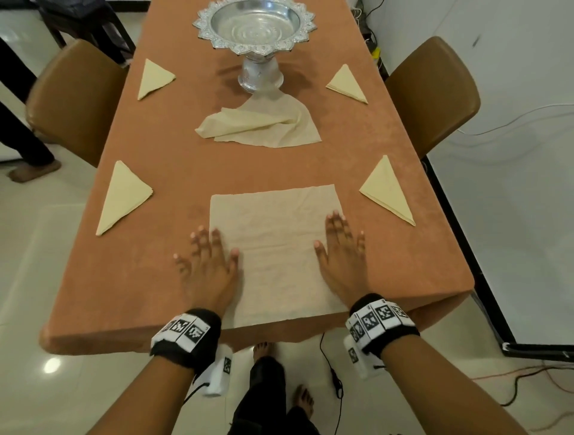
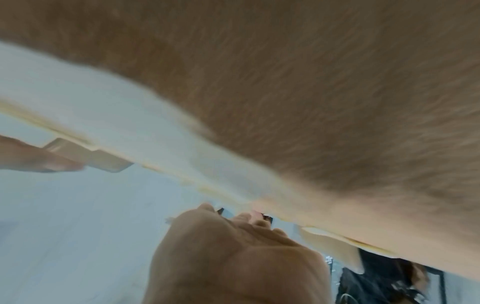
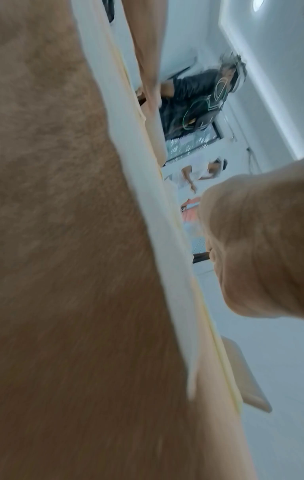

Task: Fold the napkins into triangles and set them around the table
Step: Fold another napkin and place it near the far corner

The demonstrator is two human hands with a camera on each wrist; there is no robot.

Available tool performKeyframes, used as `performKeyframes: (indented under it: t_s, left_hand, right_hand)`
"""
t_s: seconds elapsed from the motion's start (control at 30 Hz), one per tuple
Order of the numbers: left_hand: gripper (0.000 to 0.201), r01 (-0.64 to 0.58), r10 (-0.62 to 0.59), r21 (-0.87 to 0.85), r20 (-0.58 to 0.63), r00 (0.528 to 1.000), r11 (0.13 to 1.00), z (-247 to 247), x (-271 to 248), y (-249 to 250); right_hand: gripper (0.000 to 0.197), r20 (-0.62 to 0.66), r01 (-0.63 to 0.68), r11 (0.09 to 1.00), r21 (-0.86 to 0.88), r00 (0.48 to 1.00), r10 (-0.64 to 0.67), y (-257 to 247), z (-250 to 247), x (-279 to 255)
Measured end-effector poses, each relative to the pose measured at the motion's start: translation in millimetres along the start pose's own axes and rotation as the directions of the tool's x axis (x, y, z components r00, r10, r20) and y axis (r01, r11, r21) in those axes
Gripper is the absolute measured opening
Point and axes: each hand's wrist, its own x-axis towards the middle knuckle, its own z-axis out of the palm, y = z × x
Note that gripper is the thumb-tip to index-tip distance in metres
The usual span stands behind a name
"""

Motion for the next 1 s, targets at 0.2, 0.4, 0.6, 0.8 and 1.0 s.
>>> performKeyframes:
  t_s: [0.2,0.4,0.6,0.8,1.0]
  left_hand:
    - [0.056,-0.233,0.235,-0.035,0.1,0.967,0.972,7.9,79.3,96.1]
    - [0.057,-0.037,0.039,-0.015,0.131,0.991,0.999,11.9,109.8,37.7]
    - [0.063,0.187,-0.181,-0.012,0.199,0.963,0.982,-27.6,113.6,-22.6]
    - [0.064,-0.217,0.22,-0.052,0.058,0.974,0.975,3.6,24.1,45.8]
    - [0.062,-0.156,0.155,0.008,0.045,0.987,0.988,46.4,-34.6,5.1]
  right_hand:
    - [0.056,0.136,0.126,0.991,0.044,0.982,-0.13,-57.9,2.1,79.4]
    - [0.06,0.179,0.067,0.995,-0.067,0.982,-0.055,-9.2,6.6,101.0]
    - [0.064,0.184,-0.146,0.98,-0.136,0.968,0.17,39.5,-25.1,93.9]
    - [0.069,0.137,0.216,0.976,0.032,0.966,-0.219,-44.0,4.0,8.7]
    - [0.065,0.132,0.108,0.994,-0.004,0.986,-0.106,13.2,28.9,-41.9]
